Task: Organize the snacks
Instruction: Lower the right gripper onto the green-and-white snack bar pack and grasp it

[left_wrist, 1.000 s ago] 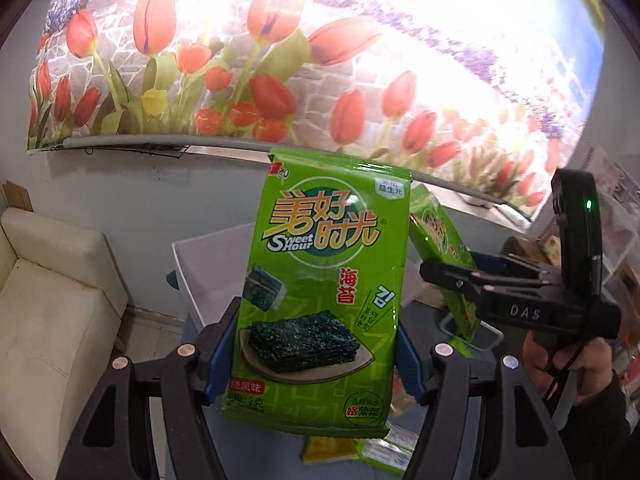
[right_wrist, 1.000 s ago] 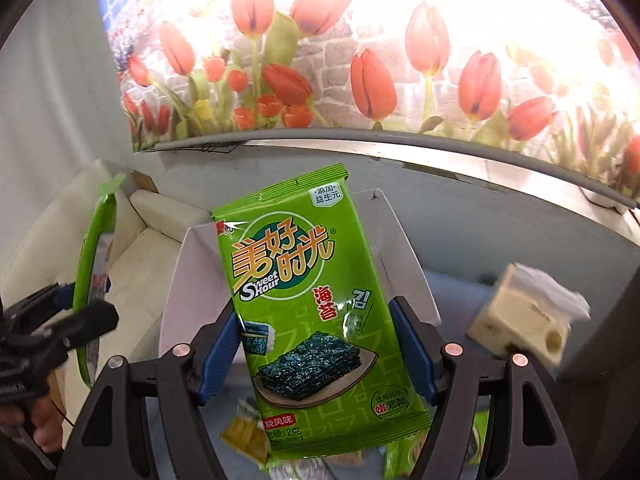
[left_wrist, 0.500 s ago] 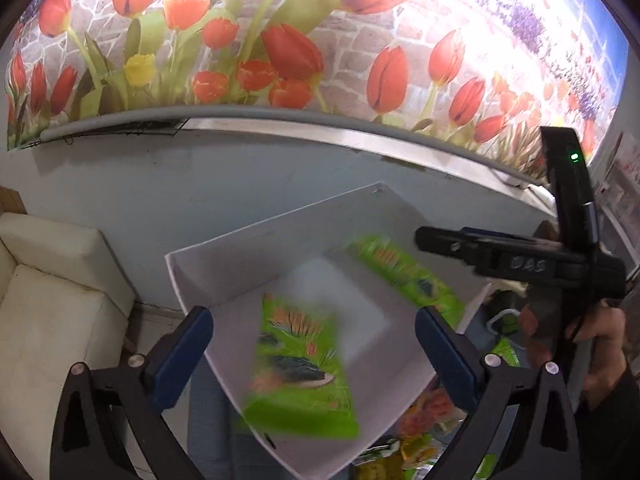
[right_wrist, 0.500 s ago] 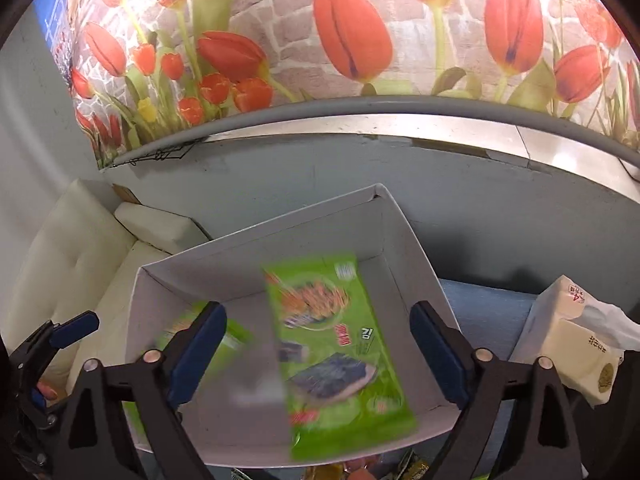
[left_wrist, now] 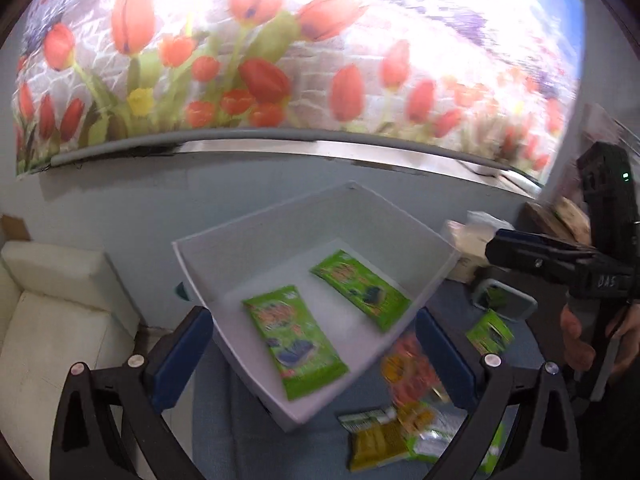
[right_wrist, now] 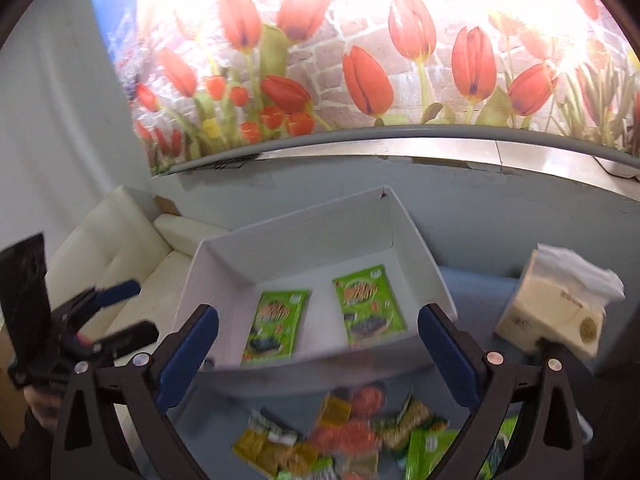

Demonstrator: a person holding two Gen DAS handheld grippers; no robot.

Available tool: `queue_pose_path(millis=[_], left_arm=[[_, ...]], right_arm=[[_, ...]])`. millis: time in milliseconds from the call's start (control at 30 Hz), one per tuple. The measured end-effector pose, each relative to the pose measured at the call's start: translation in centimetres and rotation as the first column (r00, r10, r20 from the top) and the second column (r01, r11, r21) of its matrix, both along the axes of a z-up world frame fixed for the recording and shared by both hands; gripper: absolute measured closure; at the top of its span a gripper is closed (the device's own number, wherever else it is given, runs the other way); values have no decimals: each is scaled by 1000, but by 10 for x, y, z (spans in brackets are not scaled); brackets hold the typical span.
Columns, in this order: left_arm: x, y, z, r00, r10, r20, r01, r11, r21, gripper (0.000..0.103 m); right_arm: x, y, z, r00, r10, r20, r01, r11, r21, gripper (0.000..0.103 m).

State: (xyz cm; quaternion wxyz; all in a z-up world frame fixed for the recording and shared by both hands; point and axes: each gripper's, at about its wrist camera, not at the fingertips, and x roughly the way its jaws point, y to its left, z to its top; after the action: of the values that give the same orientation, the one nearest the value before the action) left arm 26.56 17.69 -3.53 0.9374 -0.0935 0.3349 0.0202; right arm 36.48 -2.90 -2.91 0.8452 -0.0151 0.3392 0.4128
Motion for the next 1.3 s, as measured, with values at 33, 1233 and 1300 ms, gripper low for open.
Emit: queue_pose_path(millis=[33, 1233, 1300], left_arm=[[-12, -9, 0, 1000, -11, 8, 11, 1000, 11, 0], [-175, -94, -39, 995, -49, -89, 53, 998, 37, 0], [-173, -93, -43, 994, -55, -98, 58, 998, 26, 0]], right_arm=[[-17, -10, -6, 1000, 14, 10, -14, 1000, -20, 1], [-101, -7, -182, 982, 186, -32, -181, 880, -439, 11], [-106, -16, -176, 983, 179, -34, -176, 885, -430, 33]])
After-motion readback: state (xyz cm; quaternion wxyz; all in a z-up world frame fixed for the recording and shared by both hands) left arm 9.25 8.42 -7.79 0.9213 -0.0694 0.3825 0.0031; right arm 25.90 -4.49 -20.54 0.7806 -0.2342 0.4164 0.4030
